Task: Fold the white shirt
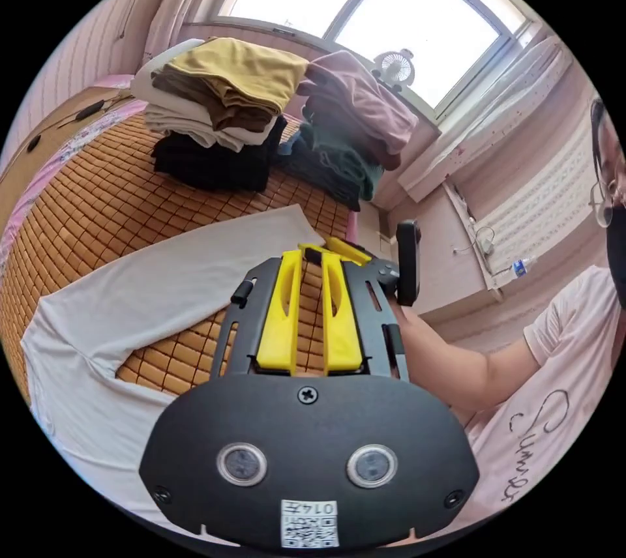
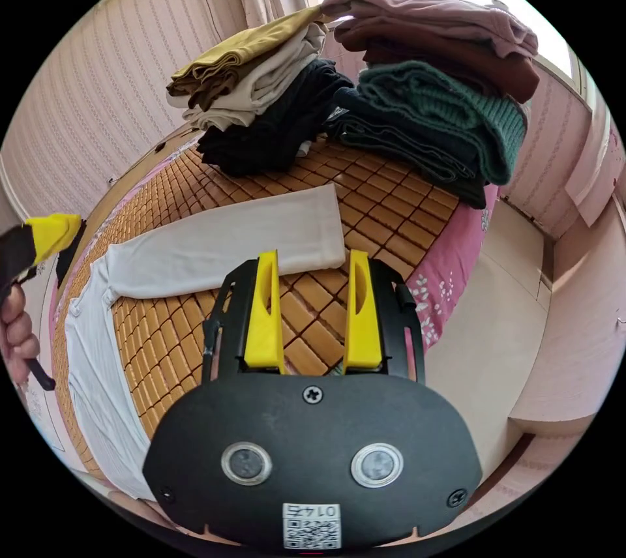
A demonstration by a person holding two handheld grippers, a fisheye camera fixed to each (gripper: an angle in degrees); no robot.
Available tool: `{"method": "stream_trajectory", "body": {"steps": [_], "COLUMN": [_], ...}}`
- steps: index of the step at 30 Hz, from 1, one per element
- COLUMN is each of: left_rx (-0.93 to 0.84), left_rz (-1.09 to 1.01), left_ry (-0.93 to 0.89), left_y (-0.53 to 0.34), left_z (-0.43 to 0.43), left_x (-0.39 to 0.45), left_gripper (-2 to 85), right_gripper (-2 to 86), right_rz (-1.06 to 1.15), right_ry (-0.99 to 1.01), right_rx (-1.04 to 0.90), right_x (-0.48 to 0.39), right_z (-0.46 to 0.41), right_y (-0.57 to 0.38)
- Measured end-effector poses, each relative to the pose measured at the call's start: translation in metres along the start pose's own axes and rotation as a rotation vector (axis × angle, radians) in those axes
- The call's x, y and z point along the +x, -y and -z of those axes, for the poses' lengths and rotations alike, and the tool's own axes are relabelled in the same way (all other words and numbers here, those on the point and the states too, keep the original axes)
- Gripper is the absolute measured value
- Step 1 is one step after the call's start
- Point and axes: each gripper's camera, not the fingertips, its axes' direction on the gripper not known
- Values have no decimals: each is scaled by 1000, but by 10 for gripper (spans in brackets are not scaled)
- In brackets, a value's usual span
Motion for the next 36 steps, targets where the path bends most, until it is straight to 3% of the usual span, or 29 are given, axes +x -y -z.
{"method": "stream_trajectory", "body": {"steps": [4,8,15,18,22,28,33,36], "left_rx": [17,-119,-233,-370,-310,-141,31,202], "left_rz": [-63,-104,-142,-88,-56,20,-15,-37], "left_ry": [184,295,385,404,285,268,304,348], "left_y": [48,77,101,101,88,68,35,-15], "left_z": [-30,-82,-132,-149,-137,-79,27,124], "left_x": [1,0,3,-10,-17,-16,-5,10], "left_gripper": [82,107,105,92,1,-9,-10,-9], "right_gripper": [108,48,32,27,21,17,14,13], "right_rz": [-48,-60,-103,-106,-126,-66,3,145], "right_ry": [0,39,90,96,120,347,611,930], "right_rx": [15,16,21,15,35,304,440,553], "right_x": [17,31,54,59,70,71,58,15], "right_z": [1,0,1,1,7,54,95,154], "right_y": [3,4,4,3,2,-8,-19,-21]}}
